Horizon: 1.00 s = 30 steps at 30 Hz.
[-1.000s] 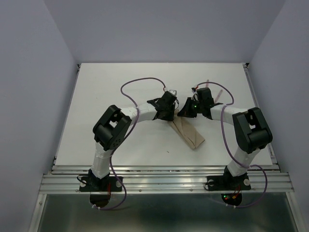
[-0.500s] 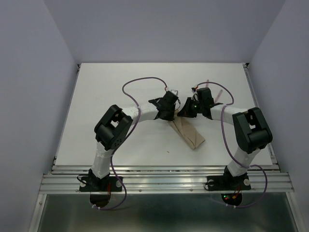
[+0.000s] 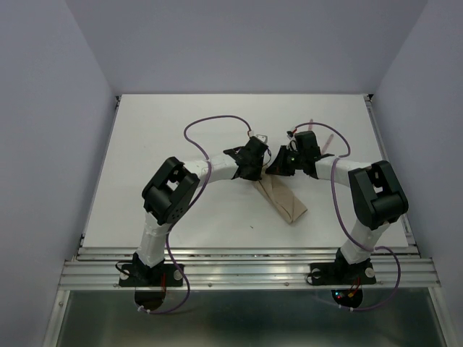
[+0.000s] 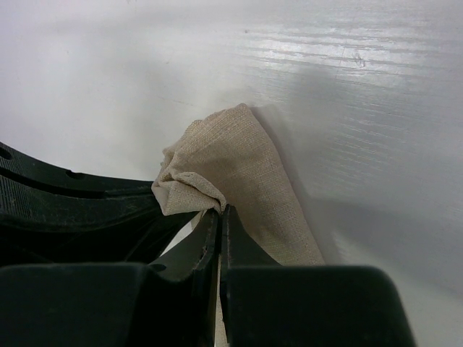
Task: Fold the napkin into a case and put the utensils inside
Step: Grasp the top corner of the smaller rectangle folded napkin from the folded napkin.
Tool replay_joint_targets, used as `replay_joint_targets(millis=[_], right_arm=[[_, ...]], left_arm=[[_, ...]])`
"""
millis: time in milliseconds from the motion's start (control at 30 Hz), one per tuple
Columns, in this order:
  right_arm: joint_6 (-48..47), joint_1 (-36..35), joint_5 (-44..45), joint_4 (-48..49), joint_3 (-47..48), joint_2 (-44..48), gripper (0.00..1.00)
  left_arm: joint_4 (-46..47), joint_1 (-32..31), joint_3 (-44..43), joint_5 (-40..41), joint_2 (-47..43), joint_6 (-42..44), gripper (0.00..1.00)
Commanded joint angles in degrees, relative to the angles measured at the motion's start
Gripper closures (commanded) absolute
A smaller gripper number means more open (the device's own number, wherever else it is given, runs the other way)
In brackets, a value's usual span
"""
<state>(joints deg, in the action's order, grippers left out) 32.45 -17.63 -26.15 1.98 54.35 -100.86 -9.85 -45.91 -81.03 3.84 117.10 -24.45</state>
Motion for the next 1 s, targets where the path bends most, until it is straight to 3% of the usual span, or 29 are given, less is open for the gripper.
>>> replay_joint_targets(millis=[0,100,133,167,233,400,567,733,967], right_arm=[[0.25,0.31,0.49,2.42,-0.29,3.03,0.99],[0.34,0.31,0.84,2.42,-0.47,3.65,0.99],[0.25,0.31,0.40,2.42,-0.38,3.91,0.99],[0.34,0.31,0.14,2.33,-0.21,4.00,0.99],[0.34,0.31,-0.04,2.33,-0.29,4.35,0.99],[0.25,0.31,0.49,2.33,-0.38,4.18,0.99],[0.25,0.31,0.49,2.33,-0.12,3.65,0.99],[-0.36,0.31,0.22,2.24,0.06,3.83,0.99],[-2.21,0.31,-0.39,0.40,-0.47,4.79,0.99]], left_arm=[[-0.79,-0.14,0.00,1.53,-3.28,0.98,1.00],[-0.61,-0.14,0.44,1.09,-3.63,1.24,0.99],[-0.35,-0.23,0.61,0.65,-3.54,1.42,0.86],[-0.35,-0.23,0.70,0.56,-3.20,1.59,0.80],[-0.52,-0.14,0.53,0.30,-2.58,1.77,0.75],[-0.17,-0.14,1.14,-0.23,-3.19,1.42,0.74],[0.00,-0.15,2.11,0.29,-4.60,1.51,0.78],[-0.43,-0.15,1.85,1.52,-4.16,1.59,1.00],[2.37,1.43,5.00,-0.40,-5.91,0.19,1.00]])
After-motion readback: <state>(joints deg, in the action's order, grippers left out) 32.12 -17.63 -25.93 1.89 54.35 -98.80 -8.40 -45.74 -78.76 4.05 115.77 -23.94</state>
